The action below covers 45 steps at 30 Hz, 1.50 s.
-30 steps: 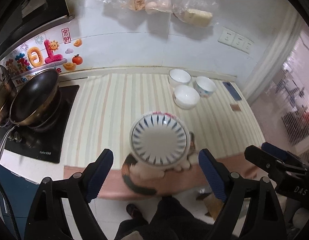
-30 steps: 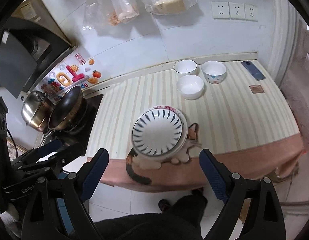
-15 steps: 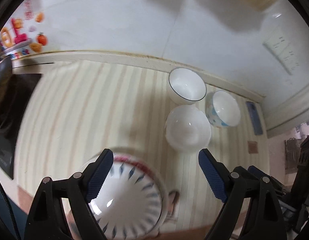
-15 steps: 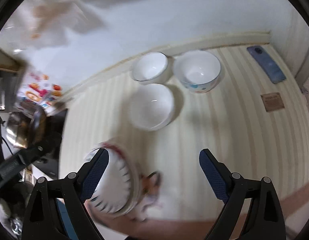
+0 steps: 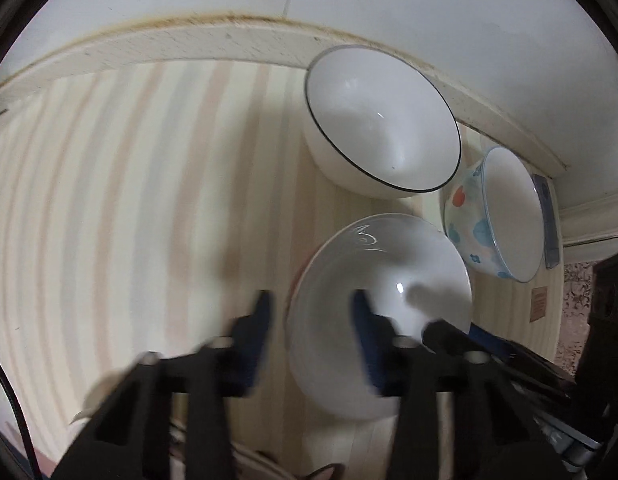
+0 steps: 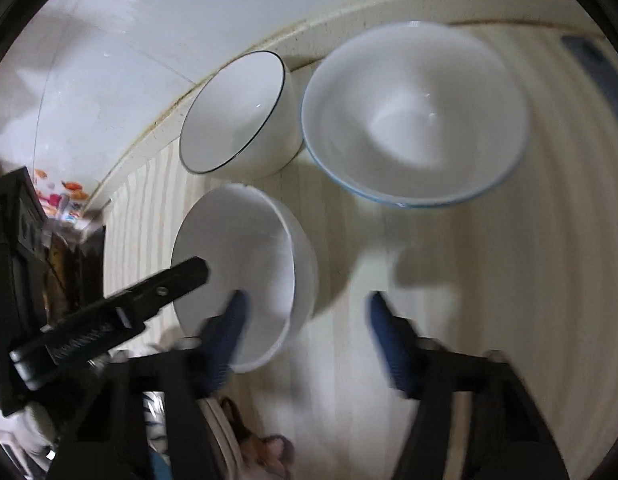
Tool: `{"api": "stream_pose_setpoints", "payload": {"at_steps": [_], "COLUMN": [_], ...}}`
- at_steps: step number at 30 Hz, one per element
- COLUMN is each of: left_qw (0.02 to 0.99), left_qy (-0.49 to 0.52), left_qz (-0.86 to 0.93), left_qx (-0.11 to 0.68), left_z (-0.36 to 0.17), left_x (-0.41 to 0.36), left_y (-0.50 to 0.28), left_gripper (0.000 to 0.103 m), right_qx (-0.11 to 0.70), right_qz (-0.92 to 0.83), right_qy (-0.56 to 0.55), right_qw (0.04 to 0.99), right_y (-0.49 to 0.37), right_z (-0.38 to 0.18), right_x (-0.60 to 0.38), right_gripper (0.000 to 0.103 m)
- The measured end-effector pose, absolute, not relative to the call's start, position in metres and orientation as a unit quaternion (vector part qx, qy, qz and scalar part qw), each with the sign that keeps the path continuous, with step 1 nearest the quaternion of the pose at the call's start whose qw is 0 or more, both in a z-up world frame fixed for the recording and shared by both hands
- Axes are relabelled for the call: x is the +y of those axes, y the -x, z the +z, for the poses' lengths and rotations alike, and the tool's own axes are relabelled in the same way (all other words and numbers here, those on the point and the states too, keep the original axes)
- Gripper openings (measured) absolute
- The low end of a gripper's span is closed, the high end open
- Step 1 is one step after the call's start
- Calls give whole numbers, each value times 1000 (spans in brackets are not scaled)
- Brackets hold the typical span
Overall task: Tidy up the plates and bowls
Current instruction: 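Grip the plain white bowl rim with both grippers and lift it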
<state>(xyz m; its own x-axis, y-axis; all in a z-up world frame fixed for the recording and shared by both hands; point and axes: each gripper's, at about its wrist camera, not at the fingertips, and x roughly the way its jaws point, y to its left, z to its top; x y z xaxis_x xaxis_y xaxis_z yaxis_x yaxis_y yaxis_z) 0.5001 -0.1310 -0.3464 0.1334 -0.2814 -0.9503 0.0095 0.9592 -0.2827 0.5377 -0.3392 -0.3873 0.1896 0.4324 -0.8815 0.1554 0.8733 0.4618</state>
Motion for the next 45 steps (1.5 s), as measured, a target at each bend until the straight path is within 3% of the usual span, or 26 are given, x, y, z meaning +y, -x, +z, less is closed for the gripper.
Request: {"api": "stream_pose_setpoints", "payload": {"at_steps": [1,2,3,15,28,45], "left_qw": [748,751,752,767,775,758], "left_qy": [99,95,93,73,60,-26], "left_qz": [-95,-95,-95,-116,-150,-174], "left_qx": [649,646,646,627,611,628], "left_z": [-347,-346,-346,-311,-280,-325], "left_x": [-132,-133,-134,-159,-187,-236], "left_y": [-500,-500,-502,-464,-385,-343], "left_gripper": [25,25,25,25,25,25], "right_qx": [629,629,628,618,610,625], "right_qz": [94,98,96,81,81,46], "right_qy": [-235,-235,-229,-191,-183,-199], "right_qw": [735,735,738,759,767,753], "right_y": [-538,-540,-541,-523,-423,-353], "right_z": [-390,-391,-391,-363,-319,-351], "right_x": [-338,-335,-334,-338,-384,-412], "right_gripper": [29,20,19,19,19,19]}}
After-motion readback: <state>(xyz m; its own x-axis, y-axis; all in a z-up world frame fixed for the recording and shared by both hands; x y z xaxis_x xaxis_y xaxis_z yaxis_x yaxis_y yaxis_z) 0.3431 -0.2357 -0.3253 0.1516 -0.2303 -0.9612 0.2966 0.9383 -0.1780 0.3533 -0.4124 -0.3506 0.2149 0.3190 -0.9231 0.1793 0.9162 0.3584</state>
